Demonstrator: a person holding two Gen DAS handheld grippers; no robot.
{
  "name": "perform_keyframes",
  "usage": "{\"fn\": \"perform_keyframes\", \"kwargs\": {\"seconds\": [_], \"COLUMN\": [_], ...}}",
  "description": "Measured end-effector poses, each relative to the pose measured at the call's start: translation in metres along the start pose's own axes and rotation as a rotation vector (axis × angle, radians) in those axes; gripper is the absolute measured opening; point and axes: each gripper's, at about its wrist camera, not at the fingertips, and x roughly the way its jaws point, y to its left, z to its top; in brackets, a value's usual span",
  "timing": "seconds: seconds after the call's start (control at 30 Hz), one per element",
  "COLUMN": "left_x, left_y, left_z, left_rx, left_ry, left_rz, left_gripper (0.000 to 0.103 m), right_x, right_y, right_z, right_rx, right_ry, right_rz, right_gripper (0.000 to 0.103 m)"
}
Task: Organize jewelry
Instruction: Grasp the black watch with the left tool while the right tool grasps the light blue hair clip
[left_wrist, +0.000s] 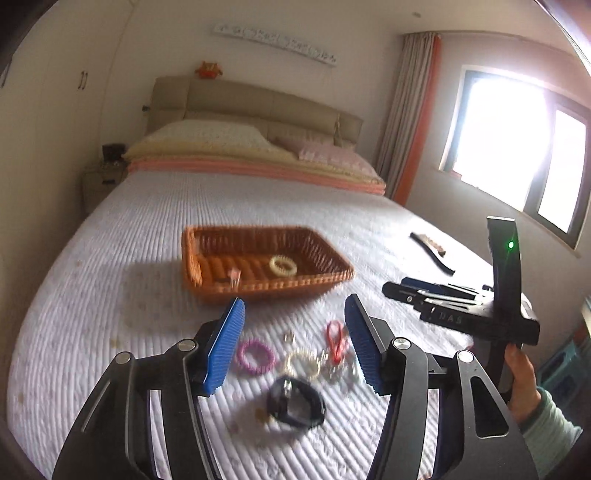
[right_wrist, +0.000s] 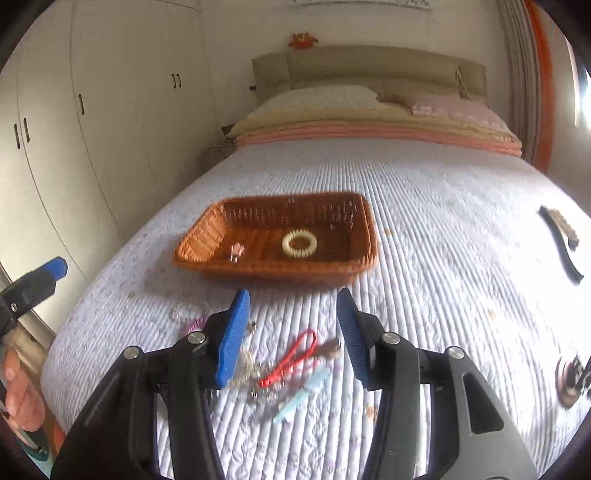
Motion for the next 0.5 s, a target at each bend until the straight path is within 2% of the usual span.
{"fn": "perform_keyframes", "kwargs": {"seconds": [0.13,0.3,0.33,0.5], "left_x": [0.027,0.061,0.067,0.081], "left_y": [0.011,0.023,0.023,0.021], "left_z": [-0.038,-0.070,-0.075,-0.082], "left_rx": [-0.050,-0.087,-0.090,-0.083], "left_ry": [0.102,0.203,0.221,0.248], "left_rz": [0.021,0.032,0.031,0.018], "left_gripper": [0.055,0.053,0.053,0.053], "right_x": [0.023,0.050,0.053,0.061], "right_y": [-0.019,-0.041,-0.044,-0.044], "right_z": [-0.026,-0.052,-0.059,-0.068], "right_rx": [0.061,0.161,0.175,0.216], "right_ry": [0.071,0.143,0.152,0.173], "right_rz": [-0.014,0.020,0.027,0.059], "right_gripper": [0.045,0.029,0.028,0.028]}}
